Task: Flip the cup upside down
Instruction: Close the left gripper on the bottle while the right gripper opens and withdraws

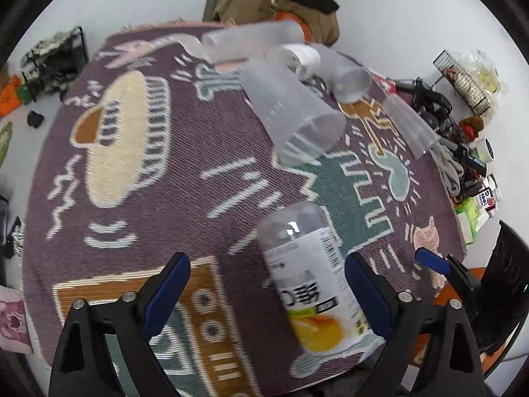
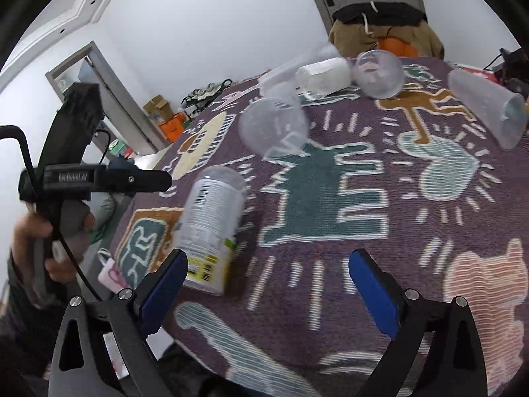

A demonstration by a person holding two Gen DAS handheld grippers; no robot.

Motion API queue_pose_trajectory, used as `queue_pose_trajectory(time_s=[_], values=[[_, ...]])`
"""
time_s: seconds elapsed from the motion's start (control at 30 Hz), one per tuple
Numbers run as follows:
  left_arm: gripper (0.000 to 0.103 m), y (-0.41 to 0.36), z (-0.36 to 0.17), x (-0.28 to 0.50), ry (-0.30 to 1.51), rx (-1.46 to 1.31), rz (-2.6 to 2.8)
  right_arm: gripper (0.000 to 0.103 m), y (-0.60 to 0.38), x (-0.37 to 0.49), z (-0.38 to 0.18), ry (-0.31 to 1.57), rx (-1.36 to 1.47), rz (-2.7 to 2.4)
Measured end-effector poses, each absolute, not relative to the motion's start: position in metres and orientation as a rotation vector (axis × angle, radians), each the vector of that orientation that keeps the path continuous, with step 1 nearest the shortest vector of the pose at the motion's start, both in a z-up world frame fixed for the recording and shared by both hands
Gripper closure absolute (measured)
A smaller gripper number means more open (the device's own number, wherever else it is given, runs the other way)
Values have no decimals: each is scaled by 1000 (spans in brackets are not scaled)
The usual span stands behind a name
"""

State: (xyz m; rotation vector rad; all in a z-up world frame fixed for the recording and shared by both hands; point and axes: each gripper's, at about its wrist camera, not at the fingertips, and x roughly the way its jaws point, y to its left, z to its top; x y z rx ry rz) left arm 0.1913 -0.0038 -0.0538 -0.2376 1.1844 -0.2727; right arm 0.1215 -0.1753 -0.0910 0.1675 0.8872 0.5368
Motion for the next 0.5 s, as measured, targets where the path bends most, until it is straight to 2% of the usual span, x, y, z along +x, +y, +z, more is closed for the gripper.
queue_pose_trajectory(time_s=[0.33,0.5], values=[[15,-31,-69,220,1335,-265,-287,4,-196,115,-104,815,127,450],[22,-35,-82,233,1423,-277,-272,4,-198,111,-108,804,134,456]])
